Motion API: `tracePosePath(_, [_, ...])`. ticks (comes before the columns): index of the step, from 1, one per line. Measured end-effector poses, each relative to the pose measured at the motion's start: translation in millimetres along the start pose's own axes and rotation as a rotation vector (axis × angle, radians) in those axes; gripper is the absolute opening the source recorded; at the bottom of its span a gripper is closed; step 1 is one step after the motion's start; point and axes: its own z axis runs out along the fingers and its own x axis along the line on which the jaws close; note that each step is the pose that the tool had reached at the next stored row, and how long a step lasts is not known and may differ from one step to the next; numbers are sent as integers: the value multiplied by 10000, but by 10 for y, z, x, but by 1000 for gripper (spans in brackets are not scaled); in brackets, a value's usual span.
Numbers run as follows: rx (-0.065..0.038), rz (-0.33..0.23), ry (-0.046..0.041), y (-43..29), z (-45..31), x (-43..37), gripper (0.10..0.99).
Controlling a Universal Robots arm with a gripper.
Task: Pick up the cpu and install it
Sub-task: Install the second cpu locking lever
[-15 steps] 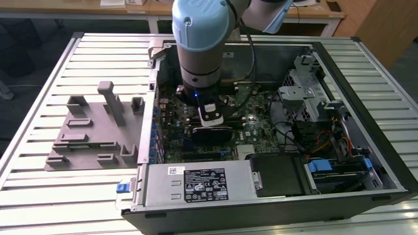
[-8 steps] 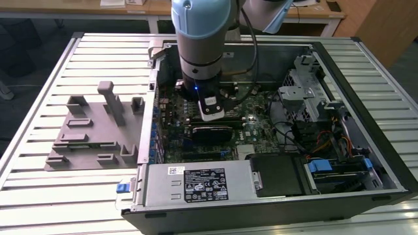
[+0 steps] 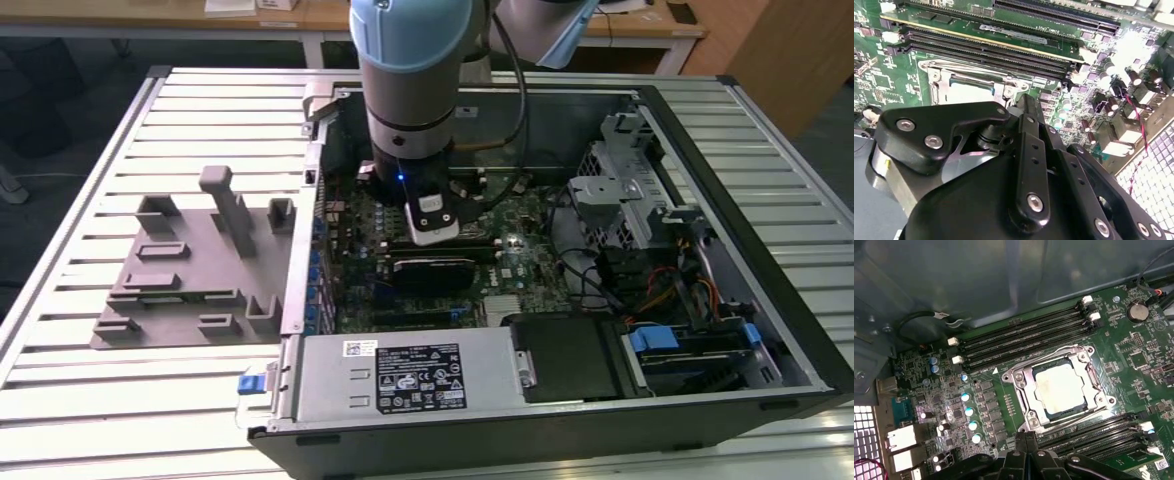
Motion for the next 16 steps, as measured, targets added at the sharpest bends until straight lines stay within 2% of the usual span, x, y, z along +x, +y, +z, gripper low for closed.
tracePosePath(2, [30,0,-10,5,0,-10,106])
tracePosePath(6, [160,-7,-53,29,5,-55,106])
tracePosePath(10, [283,-13,-94,87,18,-95,106])
tracePosePath(16, [411,-18,-137,161,34,-175,106])
